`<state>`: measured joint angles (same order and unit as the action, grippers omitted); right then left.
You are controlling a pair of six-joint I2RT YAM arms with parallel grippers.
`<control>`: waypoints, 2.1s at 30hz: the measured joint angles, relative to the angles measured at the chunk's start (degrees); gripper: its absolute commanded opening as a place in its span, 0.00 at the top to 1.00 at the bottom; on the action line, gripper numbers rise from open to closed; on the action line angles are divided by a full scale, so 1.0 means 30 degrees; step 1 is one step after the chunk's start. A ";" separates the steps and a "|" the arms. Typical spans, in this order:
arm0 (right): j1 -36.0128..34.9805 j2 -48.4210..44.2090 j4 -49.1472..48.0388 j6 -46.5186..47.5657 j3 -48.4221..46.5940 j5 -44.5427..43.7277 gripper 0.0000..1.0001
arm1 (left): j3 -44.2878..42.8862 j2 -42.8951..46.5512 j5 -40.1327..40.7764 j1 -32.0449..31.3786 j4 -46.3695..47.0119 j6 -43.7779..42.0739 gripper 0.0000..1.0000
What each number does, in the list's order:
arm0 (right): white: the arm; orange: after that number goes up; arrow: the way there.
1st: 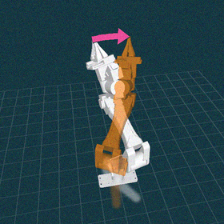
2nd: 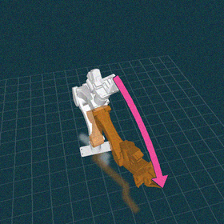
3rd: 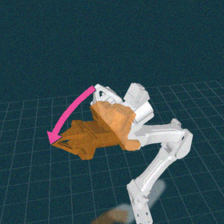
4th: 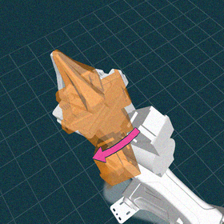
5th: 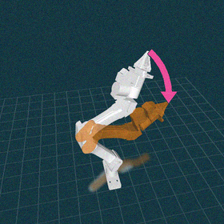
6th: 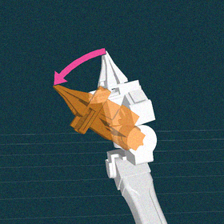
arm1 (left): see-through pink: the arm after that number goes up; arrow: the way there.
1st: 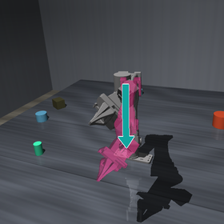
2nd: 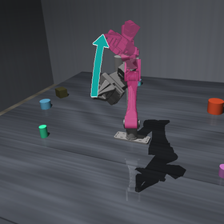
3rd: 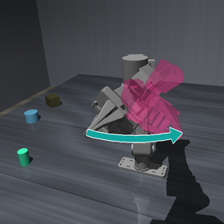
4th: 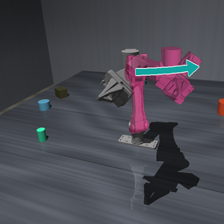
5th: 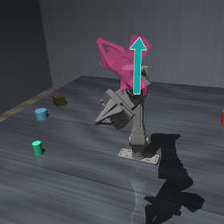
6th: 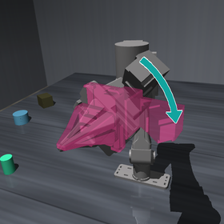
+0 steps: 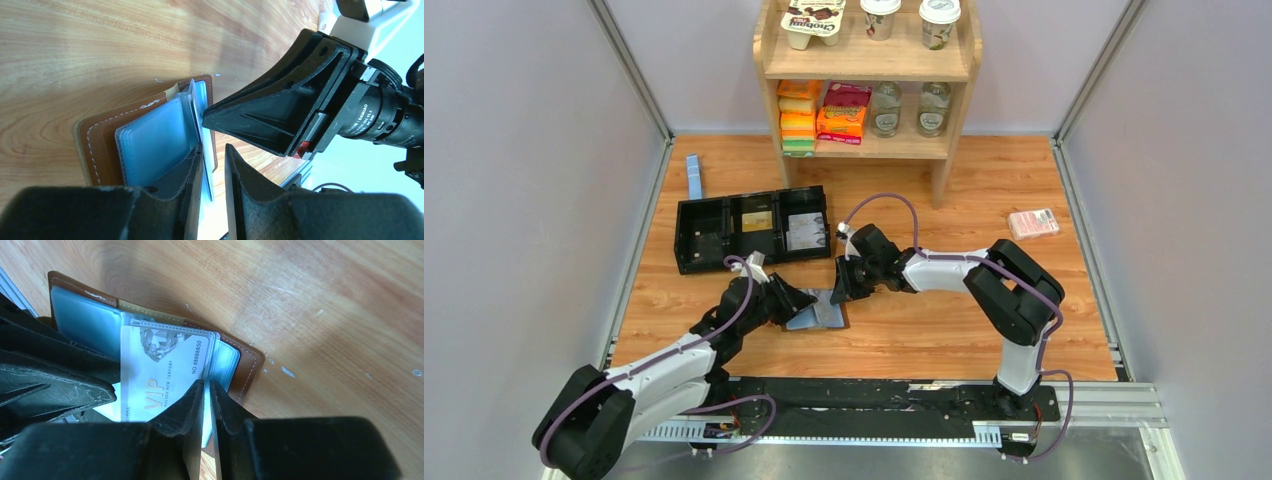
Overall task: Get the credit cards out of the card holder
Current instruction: Remove the credit card from the card holder.
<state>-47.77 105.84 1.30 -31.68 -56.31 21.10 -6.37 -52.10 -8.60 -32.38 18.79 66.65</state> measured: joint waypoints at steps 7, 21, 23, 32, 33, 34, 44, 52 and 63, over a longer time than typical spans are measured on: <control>0.0058 0.0058 -0.0036 -0.0007 0.0000 0.0022 0.83 | 0.0000 -0.0109 -0.0117 0.0007 0.0277 -0.0036 0.78; 0.0204 0.0087 0.0015 -0.0007 0.0000 0.0007 0.84 | -0.0007 -0.1865 -0.0372 0.0109 0.1122 -0.0138 0.97; 0.0197 0.0160 -0.0029 -0.0022 -0.0029 0.0022 0.85 | -0.0007 -0.1093 -0.0248 0.0073 0.0335 -0.0197 1.00; 0.0182 0.0699 -0.0386 -0.0539 -0.0357 0.0321 0.87 | -0.0342 0.3198 0.0750 0.0007 -0.4787 -0.0546 1.00; 0.0189 0.0729 -0.0408 -0.0590 -0.0372 0.0350 0.87 | -0.0459 0.3483 0.0889 -0.0007 -0.5493 -0.0627 1.00; 0.0197 0.0736 -0.0423 -0.0619 -0.0372 0.0372 0.87 | -0.0583 0.3708 0.1013 -0.0022 -0.6098 -0.0721 1.00; 0.0197 0.0743 -0.0437 -0.0678 -0.0393 0.0364 0.86 | -0.2885 0.4022 0.2892 -0.0058 -1.2203 -0.2339 1.00; 0.0197 0.0736 -0.0364 -0.0495 -0.0481 0.0328 0.85 | -0.4947 0.3169 0.4153 -0.0080 -1.4943 -0.4648 1.00; 0.0168 -0.0248 0.1042 0.0568 -0.0437 -0.0685 0.69 | -0.8167 0.3257 0.5129 -0.0080 -1.8353 -0.8896 1.00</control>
<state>-47.27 105.10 4.43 -29.98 -57.63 19.05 -30.87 -42.33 6.79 -32.62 -36.27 39.97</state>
